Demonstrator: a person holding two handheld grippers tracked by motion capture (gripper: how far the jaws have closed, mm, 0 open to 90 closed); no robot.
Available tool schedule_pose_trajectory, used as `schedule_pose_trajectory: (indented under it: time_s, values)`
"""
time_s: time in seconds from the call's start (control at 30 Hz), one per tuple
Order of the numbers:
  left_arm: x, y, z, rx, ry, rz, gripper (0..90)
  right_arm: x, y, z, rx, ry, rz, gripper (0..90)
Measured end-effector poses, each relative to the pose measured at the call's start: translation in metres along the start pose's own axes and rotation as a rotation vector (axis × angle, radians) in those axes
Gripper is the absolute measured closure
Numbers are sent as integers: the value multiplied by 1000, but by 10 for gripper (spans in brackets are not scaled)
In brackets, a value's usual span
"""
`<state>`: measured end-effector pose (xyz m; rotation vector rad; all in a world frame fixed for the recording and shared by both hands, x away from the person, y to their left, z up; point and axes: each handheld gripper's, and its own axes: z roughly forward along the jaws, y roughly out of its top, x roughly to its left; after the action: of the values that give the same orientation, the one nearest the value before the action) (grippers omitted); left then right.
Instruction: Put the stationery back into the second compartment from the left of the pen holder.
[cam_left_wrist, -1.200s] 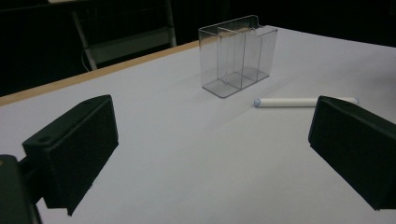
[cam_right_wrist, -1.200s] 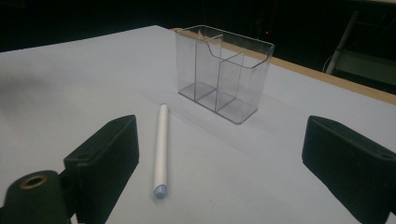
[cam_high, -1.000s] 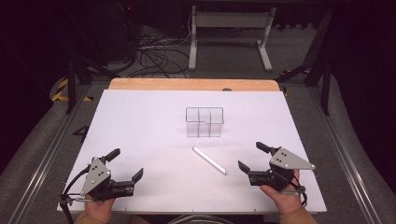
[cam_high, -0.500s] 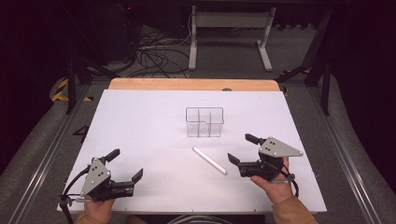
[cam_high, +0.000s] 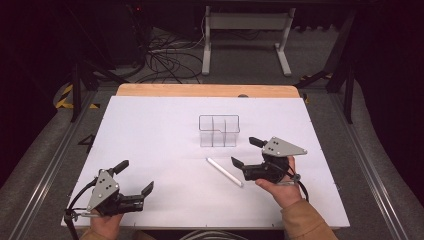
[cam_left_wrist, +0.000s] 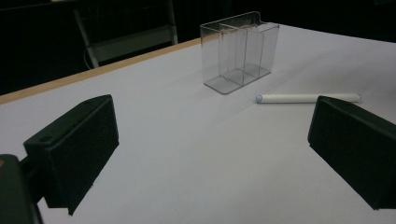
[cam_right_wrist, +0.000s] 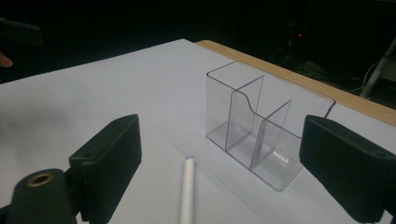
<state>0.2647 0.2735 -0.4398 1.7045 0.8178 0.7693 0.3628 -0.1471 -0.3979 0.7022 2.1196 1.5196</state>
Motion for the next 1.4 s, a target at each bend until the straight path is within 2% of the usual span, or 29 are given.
schedule_pose_trajectory:
  time_s: [0.17,0.33,0.47,0.5,0.6,0.63,0.67,0.73,0.83,0.93,1.0,1.23,1.4]
  values:
    - [1,0,1,0,-3,-5,26,0,1,4,10,4,3,156]
    - [0,0,2,2,-5,0,26,1,2,7,35,34,-6,162]
    - [0,0,2,4,-6,1,26,0,10,8,103,67,15,197]
    - [0,0,2,4,-6,1,26,0,10,8,103,67,15,197]
    - [0,0,2,3,-6,0,26,-1,18,8,163,64,23,223]
    - [0,0,2,2,-5,0,26,-1,18,8,163,64,23,223]
    - [0,0,2,2,-6,1,26,-1,22,10,201,55,31,228]
    - [1,0,2,2,-6,0,26,-2,24,13,236,61,46,228]
    - [0,0,2,3,-5,2,26,-2,25,15,269,63,44,228]
    - [0,0,2,3,-3,2,27,-1,28,21,337,70,37,223]
    - [0,0,2,4,-3,1,27,-1,28,22,347,72,33,221]
    - [0,-1,1,6,2,5,27,-2,31,33,434,55,4,217]
    - [0,-2,-2,7,11,3,28,-4,31,42,479,68,9,205]
